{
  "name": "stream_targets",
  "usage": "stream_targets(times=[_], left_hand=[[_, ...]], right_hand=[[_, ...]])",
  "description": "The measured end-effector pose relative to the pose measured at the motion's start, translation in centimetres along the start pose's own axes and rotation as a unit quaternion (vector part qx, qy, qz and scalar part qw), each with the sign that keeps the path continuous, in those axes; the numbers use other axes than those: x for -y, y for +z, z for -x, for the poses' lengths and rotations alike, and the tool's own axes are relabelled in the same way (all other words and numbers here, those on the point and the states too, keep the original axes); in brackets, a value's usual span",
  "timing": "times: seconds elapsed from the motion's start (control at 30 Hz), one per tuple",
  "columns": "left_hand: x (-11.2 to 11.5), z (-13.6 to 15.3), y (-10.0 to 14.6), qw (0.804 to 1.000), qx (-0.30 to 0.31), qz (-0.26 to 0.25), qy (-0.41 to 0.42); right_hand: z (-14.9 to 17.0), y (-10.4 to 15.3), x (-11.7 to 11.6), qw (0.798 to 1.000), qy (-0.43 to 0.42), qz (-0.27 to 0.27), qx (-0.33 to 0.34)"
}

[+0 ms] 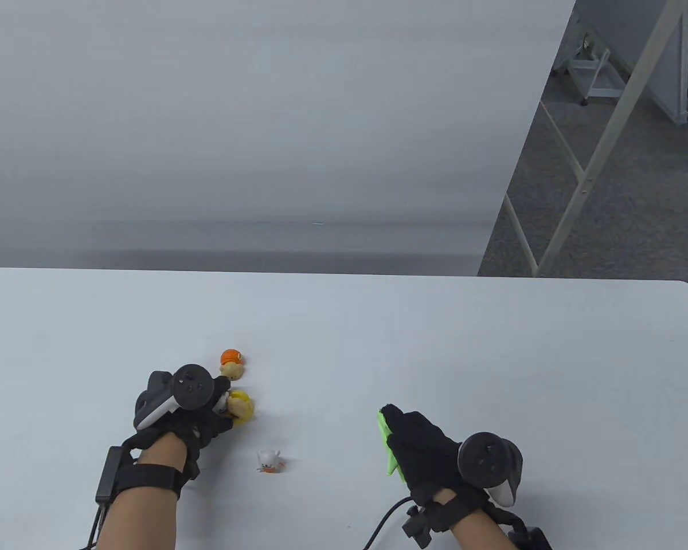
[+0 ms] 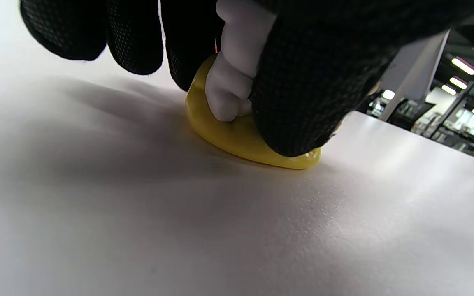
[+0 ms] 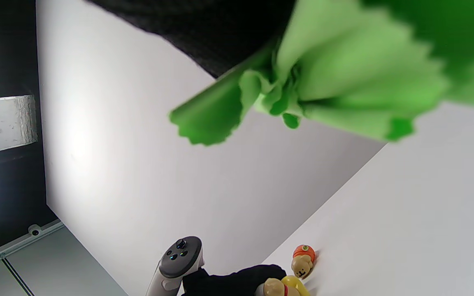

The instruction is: Dust the small ornaments

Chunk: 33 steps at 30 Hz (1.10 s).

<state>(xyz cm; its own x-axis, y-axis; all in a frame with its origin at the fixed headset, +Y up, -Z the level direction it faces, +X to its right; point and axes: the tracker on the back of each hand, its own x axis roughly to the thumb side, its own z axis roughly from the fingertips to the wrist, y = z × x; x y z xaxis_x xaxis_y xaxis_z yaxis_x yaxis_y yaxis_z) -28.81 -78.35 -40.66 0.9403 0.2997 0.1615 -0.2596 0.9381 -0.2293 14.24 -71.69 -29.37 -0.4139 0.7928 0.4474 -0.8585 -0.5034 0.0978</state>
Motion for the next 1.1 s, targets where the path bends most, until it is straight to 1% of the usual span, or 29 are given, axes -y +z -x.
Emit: stream_targets(times=[0.1,0.17,0.43,0.53,0.57,0.67,0.73,0.8,1.0,1.07,1.1], left_hand=[[0.2,0.1,0.0,1.000,0.002,-0.018,-0.012],[0.3,0.1,0.1,1.000,0.000,-0.030,-0.001],[0.4,0.1,0.5,0.998,0.012,-0.054,0.009],[-0.2,0.0,1.0,0.993,0.026,-0.107,0.041],[-0.5,-0.1,1.3,0.991,0.029,-0.112,0.066],[-1.8,-0.8,1.9,0.985,0.034,-0.147,0.089],[-2.7,-1.5,2.7,0.976,0.040,-0.167,0.134],[-3.6,-2.4,3.6,0.966,0.060,-0.185,0.169],[-5.0,-5.6,7.1,0.941,0.117,-0.230,0.218],[-5.2,-6.6,8.2,0.933,0.139,-0.223,0.247],[-5.2,-7.5,8.9,0.931,0.155,-0.225,0.242]], right_hand=[[0.1,0.0,0.0,1.000,0.002,-0.001,-0.001],[0.1,0.0,-0.1,1.000,0.003,-0.004,-0.002],[0.1,-0.1,-0.2,1.000,0.007,-0.007,0.000],[0.1,0.0,-0.1,1.000,0.005,-0.005,0.001],[0.1,0.0,-0.1,1.000,0.005,-0.006,0.001],[0.1,-0.1,-0.1,1.000,0.003,-0.006,0.002],[0.0,0.0,-0.1,1.000,0.002,-0.004,0.004],[0.0,0.0,0.1,1.000,0.002,0.001,0.006],[0.2,0.0,0.5,1.000,0.004,0.005,0.008],[0.3,0.1,0.4,1.000,0.007,0.003,0.007],[0.4,0.1,0.4,1.000,0.008,0.002,0.007]])
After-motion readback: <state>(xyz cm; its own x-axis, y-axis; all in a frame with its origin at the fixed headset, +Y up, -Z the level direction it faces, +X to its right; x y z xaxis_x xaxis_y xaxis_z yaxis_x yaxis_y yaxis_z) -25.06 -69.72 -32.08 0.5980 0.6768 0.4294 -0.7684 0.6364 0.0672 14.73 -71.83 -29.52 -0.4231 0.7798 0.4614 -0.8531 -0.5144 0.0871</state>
